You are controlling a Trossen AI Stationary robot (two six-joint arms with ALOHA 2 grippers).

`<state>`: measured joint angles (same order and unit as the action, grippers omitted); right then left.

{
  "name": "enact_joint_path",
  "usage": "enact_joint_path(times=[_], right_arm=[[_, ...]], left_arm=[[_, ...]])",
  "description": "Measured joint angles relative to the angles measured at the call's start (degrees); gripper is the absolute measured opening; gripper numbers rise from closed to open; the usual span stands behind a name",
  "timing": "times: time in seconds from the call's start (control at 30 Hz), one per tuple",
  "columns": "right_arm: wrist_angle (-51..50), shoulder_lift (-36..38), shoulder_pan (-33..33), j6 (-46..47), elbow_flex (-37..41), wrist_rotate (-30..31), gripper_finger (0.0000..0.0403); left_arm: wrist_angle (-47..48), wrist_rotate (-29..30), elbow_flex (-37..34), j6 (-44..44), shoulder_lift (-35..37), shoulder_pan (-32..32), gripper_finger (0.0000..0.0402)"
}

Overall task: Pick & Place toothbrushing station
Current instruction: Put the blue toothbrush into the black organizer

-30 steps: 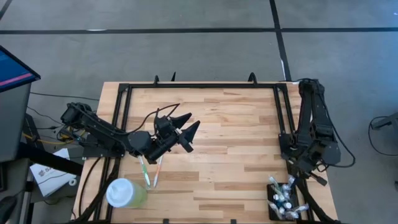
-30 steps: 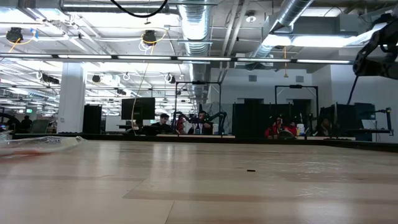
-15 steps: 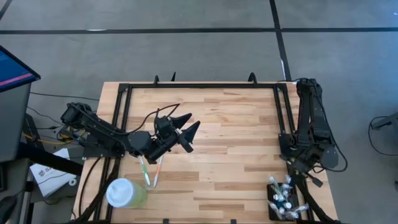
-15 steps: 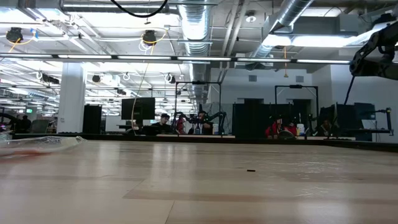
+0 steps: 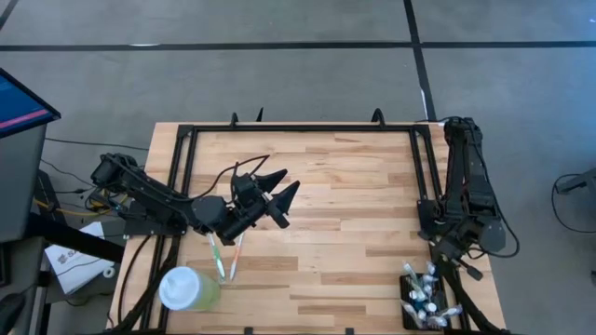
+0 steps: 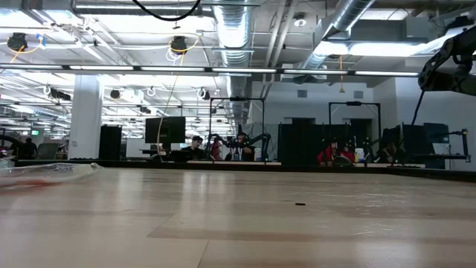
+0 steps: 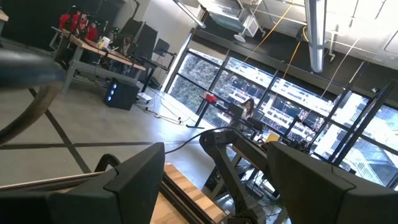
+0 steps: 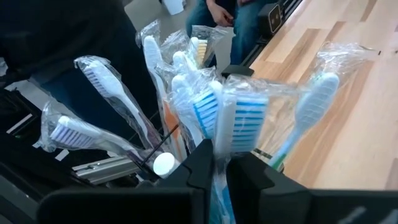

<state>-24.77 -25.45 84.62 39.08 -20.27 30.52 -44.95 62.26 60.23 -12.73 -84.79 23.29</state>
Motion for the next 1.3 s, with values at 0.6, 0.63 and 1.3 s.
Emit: enact_joint_path(times=[0.6,0.63,1.3], right_arm=[[0.80,-0.04,-0.17,9.64,0.00,-0.47,0.0051],[1.21,-0.04,-0.10,9.67,0.00,-0.48,0.0058],[7.44,0.16,-0.13,7.94,-0.02,2.71,0.0223]], left_arm=[[0.02,0.02,0.00,0.00,0.02,0.00,0.0278],[0.00,0.02,0.00,-0.02,0.02,0.00,0.0278],[0.02,0.02,0.00,-0.04,0.02,0.00,0.0278]])
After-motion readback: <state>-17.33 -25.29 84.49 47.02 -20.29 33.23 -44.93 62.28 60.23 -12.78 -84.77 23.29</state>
